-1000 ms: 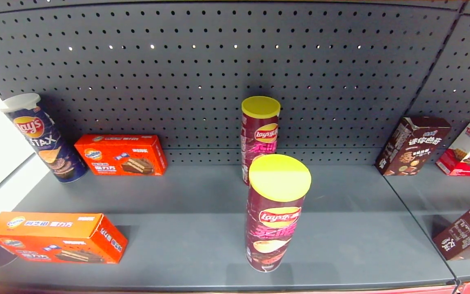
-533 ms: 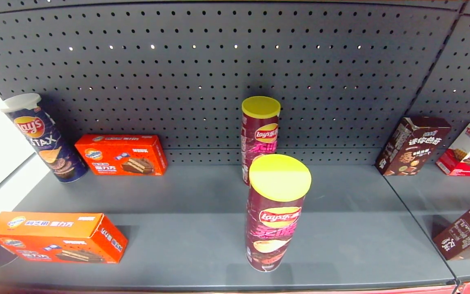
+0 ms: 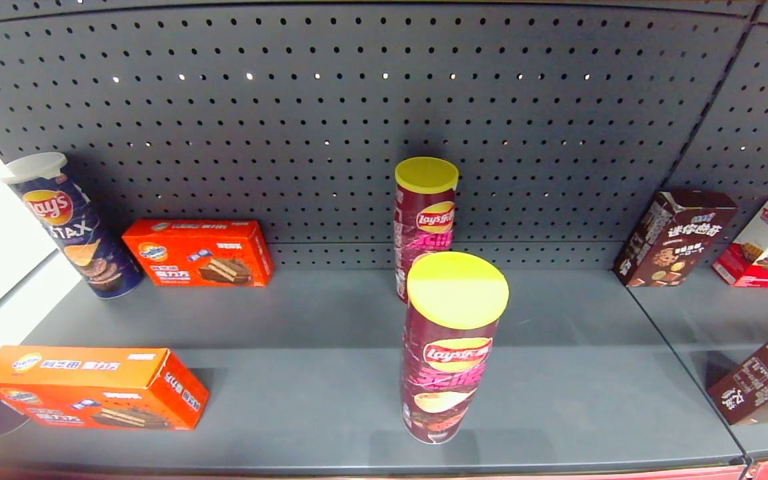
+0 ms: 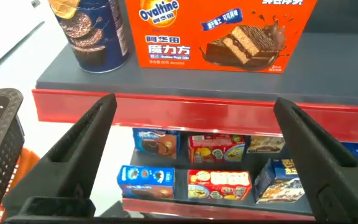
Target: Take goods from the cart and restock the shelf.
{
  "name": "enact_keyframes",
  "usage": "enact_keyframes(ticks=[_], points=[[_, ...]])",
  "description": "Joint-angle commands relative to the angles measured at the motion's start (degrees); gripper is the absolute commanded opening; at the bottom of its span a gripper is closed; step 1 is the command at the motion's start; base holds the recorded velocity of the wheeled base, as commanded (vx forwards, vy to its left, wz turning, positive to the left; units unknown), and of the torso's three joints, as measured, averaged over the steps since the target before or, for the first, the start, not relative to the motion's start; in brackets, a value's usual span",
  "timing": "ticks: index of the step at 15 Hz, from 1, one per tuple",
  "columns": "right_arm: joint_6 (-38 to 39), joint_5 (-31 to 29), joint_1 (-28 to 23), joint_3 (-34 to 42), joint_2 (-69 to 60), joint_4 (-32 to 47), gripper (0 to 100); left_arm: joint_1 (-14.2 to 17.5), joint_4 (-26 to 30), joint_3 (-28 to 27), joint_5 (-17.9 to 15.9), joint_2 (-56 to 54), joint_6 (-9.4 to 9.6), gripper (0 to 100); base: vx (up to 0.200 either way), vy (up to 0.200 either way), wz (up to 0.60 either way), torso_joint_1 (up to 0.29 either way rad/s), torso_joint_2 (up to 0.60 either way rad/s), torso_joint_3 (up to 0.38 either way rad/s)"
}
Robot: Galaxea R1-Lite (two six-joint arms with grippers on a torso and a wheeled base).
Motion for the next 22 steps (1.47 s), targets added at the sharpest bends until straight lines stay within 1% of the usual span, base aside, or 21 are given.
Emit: enact_keyframes(ticks=[1,5,8,9,12,22], points=[[0.0,0.11,0.0,0.0,0.02,-0.02,100,-0.02,-0.02,0.0,-0.34,-0.03,-0.02,100,0.0,0.0,0.0,0.0,0.0,0.0],[0.0,0.11,0.0,0.0,0.02,-0.02,100,0.06,-0.11,0.0,-0.16,-0.03,-0.72,100,0.0,0.0,0.0,0.0,0.0,0.0],[0.0,0.11,0.0,0.0,0.02,-0.02,100,0.06,0.07,0.0,0.63,-0.03,-0.72,100,0.0,0.0,0.0,0.0,0.0,0.0],[0.0,0.11,0.0,0.0,0.02,-0.02,100,-0.11,0.07,0.0,0.28,-0.03,-0.28,100,0.0,0.0,0.0,0.0,0.0,0.0],[0.0,0.11,0.0,0.0,0.02,-0.02,100,-0.11,-0.11,0.0,-1.22,-0.03,-0.2,100,0.0,0.0,0.0,0.0,0.0,0.0],[0.09,0.02,0.0,0.0,0.02,-0.02,100,-0.11,-0.11,0.0,-1.3,-0.03,-0.2,100,0.0,0.0,0.0,0.0,0.0,0.0]])
